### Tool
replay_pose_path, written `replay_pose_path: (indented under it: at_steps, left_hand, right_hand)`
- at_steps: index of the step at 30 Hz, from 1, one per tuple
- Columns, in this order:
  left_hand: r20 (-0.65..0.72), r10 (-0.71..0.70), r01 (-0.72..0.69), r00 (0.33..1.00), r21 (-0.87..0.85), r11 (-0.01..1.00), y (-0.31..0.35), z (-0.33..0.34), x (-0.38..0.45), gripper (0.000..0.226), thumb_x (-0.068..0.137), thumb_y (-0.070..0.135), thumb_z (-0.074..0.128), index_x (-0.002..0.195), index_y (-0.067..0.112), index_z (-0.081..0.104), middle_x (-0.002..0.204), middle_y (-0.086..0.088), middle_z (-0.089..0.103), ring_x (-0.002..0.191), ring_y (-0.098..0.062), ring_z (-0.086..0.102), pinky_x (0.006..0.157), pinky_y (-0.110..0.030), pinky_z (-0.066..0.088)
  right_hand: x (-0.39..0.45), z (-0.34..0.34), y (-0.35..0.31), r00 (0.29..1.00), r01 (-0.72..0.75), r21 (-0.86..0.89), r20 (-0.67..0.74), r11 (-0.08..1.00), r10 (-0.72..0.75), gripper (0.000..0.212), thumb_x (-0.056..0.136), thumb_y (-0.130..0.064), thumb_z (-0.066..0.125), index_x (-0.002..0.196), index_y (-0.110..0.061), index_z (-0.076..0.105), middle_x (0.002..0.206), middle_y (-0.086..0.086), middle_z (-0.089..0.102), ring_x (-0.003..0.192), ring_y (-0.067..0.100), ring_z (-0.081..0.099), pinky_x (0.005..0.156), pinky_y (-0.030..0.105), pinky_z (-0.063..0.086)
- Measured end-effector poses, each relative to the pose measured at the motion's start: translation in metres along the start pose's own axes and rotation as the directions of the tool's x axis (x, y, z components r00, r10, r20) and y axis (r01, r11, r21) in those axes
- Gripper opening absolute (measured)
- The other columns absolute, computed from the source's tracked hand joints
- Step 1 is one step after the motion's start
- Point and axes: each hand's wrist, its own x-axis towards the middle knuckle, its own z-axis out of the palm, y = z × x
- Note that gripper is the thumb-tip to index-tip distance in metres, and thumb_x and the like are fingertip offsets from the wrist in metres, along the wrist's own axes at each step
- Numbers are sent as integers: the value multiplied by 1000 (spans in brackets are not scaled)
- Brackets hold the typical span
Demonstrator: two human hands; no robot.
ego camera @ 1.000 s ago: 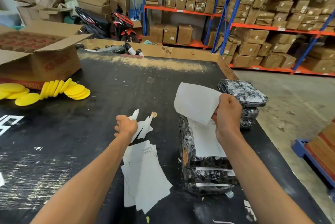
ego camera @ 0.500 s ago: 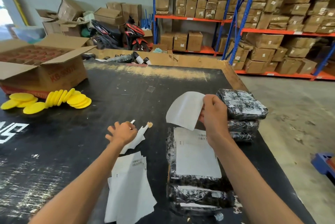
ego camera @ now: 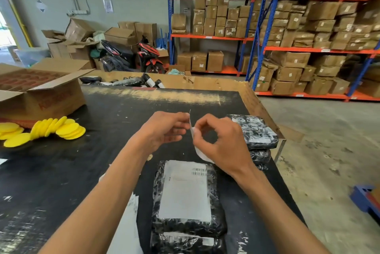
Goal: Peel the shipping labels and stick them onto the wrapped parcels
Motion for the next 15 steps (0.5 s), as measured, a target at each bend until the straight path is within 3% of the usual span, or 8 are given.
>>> replay_pose_path:
  at_steps: [2,6,8,11,15]
  left_hand:
    - [-2,-15,15,1000,-8,1000,1,17,6,26,88,25,68,102,5,75,90,-7,73,68,-12,64,55,-22,52]
    - [42,-45,45,998,-1,999,5,50,12,35,86,39,71,98,8,75,88,-4,76,70,-12,69,58,-22,54]
    - [60,-36,35,998,21,999,7,64,16,33,84,37,73,98,7,75,91,-6,78,72,-12,71,59,-22,55]
    - [37,-16,17,999,-9,1000,11,80,23,23,84,20,73,98,2,74,92,-12,77,71,-16,72,59,-22,56]
    - [-8,46,-46,999,17,999,11,96,34,15,86,14,70,91,1,75,83,-11,77,63,-14,71,56,-22,55]
  right_hand:
    - [-4,-12,12,997,77,-71,6,995,-77,3,84,-24,64,83,-22,67,71,-13,68,65,5,58,78,26,44]
    - [-10,-31,40,986,158,-211,82,965,-144,8,85,-24,62,82,-18,68,70,-9,67,57,12,49,76,34,46]
    - [-14,-37,50,981,186,-224,103,957,-167,7,84,-22,63,81,-18,68,65,-8,64,54,10,44,74,34,46]
    - [-18,-46,60,974,218,-215,112,952,-197,6,83,-21,64,80,-18,68,71,-9,69,57,9,48,73,33,47]
    - [-24,-50,74,970,238,-226,105,945,-219,5,84,-21,65,81,-18,68,78,-11,71,64,11,57,72,31,46]
